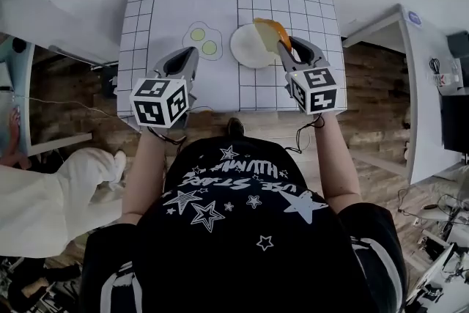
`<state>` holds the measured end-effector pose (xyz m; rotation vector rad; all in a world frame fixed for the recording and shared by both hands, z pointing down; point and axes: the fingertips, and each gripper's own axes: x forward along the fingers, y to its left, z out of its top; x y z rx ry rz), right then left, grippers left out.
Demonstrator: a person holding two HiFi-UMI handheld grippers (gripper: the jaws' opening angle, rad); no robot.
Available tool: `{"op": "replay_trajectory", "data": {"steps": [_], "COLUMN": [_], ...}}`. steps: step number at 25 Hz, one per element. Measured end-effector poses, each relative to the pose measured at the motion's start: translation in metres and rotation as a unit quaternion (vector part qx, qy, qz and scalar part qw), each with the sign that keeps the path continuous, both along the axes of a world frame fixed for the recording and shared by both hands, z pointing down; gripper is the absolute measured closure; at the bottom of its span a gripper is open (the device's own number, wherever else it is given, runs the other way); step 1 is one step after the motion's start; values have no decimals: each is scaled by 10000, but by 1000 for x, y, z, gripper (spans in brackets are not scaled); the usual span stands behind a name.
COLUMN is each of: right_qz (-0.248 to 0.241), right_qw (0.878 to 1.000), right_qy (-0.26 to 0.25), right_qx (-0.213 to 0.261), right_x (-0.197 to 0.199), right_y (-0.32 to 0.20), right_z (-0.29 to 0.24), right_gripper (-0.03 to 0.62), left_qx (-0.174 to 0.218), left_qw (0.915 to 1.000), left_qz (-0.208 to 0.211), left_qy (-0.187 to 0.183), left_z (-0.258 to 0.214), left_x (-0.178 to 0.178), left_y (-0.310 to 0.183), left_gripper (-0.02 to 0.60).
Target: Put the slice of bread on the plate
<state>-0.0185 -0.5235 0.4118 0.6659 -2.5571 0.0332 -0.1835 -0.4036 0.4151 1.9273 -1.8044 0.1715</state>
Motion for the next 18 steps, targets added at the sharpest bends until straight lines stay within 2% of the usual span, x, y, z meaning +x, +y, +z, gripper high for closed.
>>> {"op": "replay_trajectory", "data": {"steps": [5,8,13,18], "right_qz": [-584,-880,-1546,-2180], "right_qw": [9941,9829,9496,9023], "right_qy": [566,995,1561,2175], "right_qx": [713,1272,2236,3018], "right_x": [-20,-29,-44,-44], "right_y": [-10,-16,-15,-3], "right_z": [10,17,29,57], "right_gripper": [502,502,502,502], "left_qx": [-38,-57,-144,-199], "left_qw": [9995,9990,9977,9968], "left_qz": [-307,-454,-657,-768], "left_qy": [-15,-9,24,7], "left_z": [0,2,8,12], "left_x": [-8,-10,-7,-2], "left_y": [-2,-2,0,6], "left_gripper": [574,574,574,572]}}
